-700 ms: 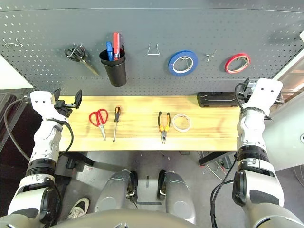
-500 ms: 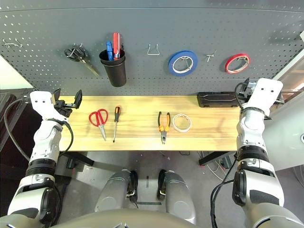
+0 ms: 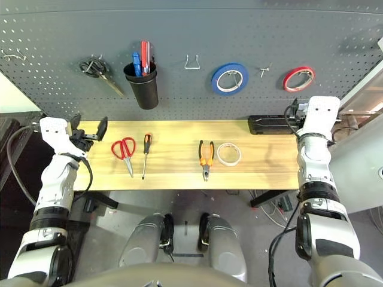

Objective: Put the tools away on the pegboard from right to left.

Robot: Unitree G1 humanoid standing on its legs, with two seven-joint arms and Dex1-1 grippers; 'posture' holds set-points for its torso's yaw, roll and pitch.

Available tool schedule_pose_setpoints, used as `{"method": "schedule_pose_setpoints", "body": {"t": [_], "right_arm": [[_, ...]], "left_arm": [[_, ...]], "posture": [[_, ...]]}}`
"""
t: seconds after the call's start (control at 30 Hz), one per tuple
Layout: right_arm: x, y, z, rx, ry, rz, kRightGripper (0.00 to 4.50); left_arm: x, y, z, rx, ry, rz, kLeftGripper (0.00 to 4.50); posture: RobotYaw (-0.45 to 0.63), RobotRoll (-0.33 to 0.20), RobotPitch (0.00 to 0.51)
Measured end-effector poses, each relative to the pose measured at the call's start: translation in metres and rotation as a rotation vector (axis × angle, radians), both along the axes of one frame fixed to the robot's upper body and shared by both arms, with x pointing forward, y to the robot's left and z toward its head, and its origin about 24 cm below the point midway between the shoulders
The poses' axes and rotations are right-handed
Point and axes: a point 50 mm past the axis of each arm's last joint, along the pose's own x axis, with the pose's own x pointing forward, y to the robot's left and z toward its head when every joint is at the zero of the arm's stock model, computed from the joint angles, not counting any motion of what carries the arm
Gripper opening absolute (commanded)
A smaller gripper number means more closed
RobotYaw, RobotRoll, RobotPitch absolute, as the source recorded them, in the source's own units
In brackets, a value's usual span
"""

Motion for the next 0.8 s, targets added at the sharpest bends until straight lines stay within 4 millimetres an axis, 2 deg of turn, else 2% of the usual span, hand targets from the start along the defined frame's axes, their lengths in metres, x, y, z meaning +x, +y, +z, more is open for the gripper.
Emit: {"method": "schedule_pose_setpoints", "body": {"t": [0.2, 0.37, 0.57, 0.8], "right_arm": [[0.000, 0.008, -0.016, 0.008, 0.197, 0.182, 4.50], [0.004, 0.012, -0.016, -0.018, 0.303, 0.317, 4.50], [0.015, 0.022, -0.012, -0.068, 0.457, 0.490, 4.50], [0.017, 0.039, -0.020, -0.164, 0.626, 0.681, 4.50]], "left_arm": [[-0.012, -0.021, 0.000, 0.091, 0.089, -0.242, 4.47], [-0.017, -0.039, 0.004, 0.132, 0.116, -0.394, 4.47], [-0.012, -0.052, 0.011, 0.213, 0.146, -0.499, 4.47], [-0.014, -0.063, 0.013, 0.252, 0.185, -0.562, 4.47]], "posture": [[0.13, 0.000, 0.140], [0.13, 0.000, 0.153], [0.13, 0.000, 0.184], [0.13, 0.000, 0.241]]}}
